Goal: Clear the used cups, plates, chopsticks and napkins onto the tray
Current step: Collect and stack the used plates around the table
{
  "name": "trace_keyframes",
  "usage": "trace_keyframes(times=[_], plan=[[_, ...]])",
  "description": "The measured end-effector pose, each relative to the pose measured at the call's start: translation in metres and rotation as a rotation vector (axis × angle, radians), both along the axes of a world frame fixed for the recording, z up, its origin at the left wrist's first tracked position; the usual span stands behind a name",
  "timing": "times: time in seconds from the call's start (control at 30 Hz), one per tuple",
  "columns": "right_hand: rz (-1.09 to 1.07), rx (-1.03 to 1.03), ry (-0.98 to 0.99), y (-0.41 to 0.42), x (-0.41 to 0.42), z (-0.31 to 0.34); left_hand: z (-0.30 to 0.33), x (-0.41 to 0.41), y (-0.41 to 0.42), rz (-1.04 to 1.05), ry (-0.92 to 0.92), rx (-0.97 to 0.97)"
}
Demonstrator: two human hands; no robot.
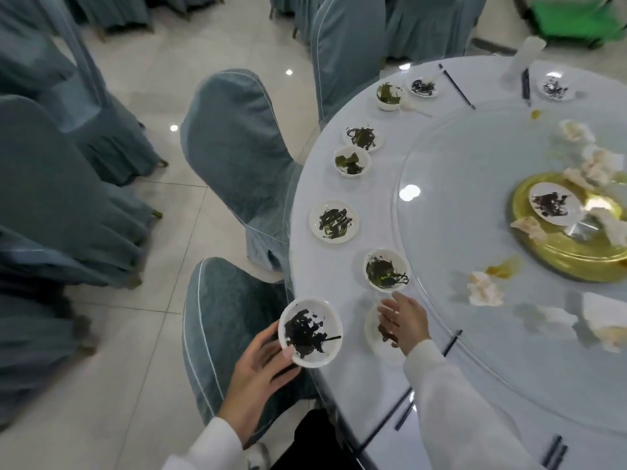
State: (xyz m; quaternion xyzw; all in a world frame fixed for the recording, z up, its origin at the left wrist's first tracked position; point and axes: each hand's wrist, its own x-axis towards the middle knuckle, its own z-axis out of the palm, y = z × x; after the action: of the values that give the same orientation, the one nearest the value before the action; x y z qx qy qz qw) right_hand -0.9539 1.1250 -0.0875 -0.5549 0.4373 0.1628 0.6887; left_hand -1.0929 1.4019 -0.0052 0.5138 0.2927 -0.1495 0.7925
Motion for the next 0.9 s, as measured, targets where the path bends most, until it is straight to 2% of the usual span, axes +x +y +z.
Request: trace_keyframes(times=[0.23, 0.47, 0.67, 0.9], plan=[[-0.112, -0.028, 0.035, -0.005, 0.023, -0.029, -0.005, 0.011, -0.005, 0.028, 0.028, 0.033], [-0.043, -0.190, -0.015, -0.002, 0.029, -0.028, -0.002, 0.010, 0.004, 0.015, 0.019, 0.014], [-0.019, -0.221, -0.115, 0.017, 0.001, 0.000, 0.001, 0.011, 0.028, -0.012, -0.028, -0.031], [-0.089, -0.227, -0.376, 0.079, -0.057, 0.062, 0.012, 0.019, 0.085, -0.209, -0.100, -0.078]])
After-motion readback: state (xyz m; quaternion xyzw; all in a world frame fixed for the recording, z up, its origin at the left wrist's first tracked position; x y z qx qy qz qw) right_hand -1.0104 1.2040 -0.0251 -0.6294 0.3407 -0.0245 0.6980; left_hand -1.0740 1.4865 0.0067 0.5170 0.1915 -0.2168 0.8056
